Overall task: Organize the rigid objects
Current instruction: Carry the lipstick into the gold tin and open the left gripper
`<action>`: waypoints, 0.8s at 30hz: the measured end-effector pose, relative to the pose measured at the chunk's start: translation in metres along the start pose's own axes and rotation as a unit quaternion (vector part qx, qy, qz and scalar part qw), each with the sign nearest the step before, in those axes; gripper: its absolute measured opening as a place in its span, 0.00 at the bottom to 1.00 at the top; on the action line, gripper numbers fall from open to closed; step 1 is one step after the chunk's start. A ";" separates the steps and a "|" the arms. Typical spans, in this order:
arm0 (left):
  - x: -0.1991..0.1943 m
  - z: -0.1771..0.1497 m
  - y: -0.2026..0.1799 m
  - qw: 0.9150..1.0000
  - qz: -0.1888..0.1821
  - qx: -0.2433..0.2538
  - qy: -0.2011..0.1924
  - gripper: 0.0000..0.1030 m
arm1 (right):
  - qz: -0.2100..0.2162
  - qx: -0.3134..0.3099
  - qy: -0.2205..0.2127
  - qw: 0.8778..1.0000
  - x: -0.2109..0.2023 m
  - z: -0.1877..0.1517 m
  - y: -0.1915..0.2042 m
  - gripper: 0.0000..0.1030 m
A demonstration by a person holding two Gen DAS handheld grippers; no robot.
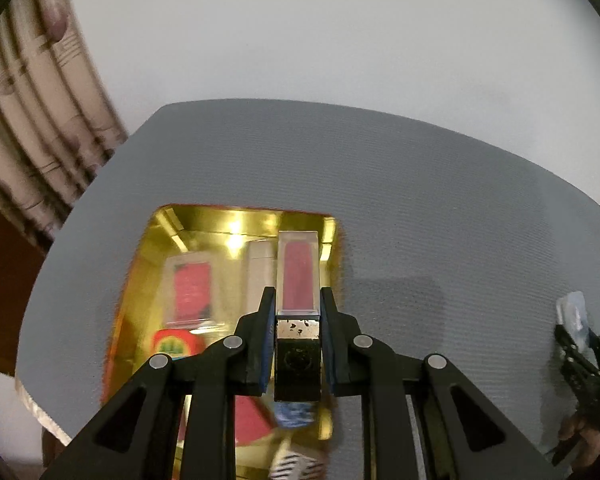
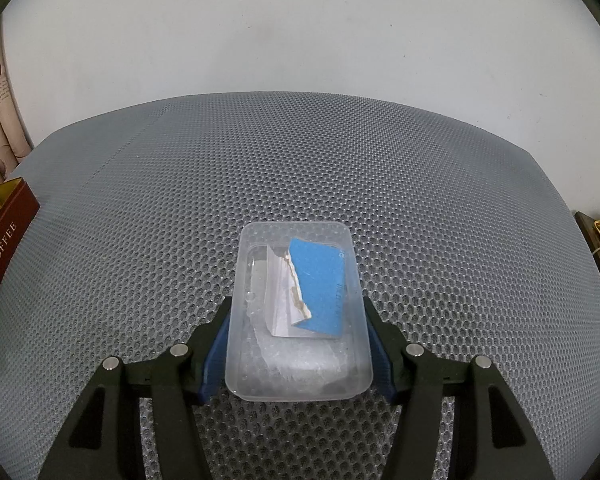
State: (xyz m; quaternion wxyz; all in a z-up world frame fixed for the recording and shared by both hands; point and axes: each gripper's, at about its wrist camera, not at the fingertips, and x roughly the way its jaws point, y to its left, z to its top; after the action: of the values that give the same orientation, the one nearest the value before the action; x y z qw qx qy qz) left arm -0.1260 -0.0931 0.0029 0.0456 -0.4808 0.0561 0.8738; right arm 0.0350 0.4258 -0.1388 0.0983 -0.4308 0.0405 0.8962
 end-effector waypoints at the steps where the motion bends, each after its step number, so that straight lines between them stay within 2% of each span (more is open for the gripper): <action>1: 0.003 -0.005 0.007 1.000 0.004 -0.001 0.002 0.17 | 0.000 0.000 0.000 1.000 0.001 0.000 0.000 0.59; 12: 0.037 -0.018 0.060 0.998 0.019 -0.038 0.035 0.17 | -0.001 0.000 0.000 1.000 0.005 0.000 -0.006 0.59; 24: 0.045 -0.034 0.062 0.997 0.022 -0.049 0.052 0.17 | -0.001 0.000 0.000 1.000 0.004 0.000 -0.005 0.59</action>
State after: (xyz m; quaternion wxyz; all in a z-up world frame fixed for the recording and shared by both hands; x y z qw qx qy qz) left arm -0.1296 -0.1582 -0.0502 -0.0005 -0.5256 0.0260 0.8503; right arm 0.0336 0.4311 -0.1421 0.0990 -0.4309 0.0397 0.8961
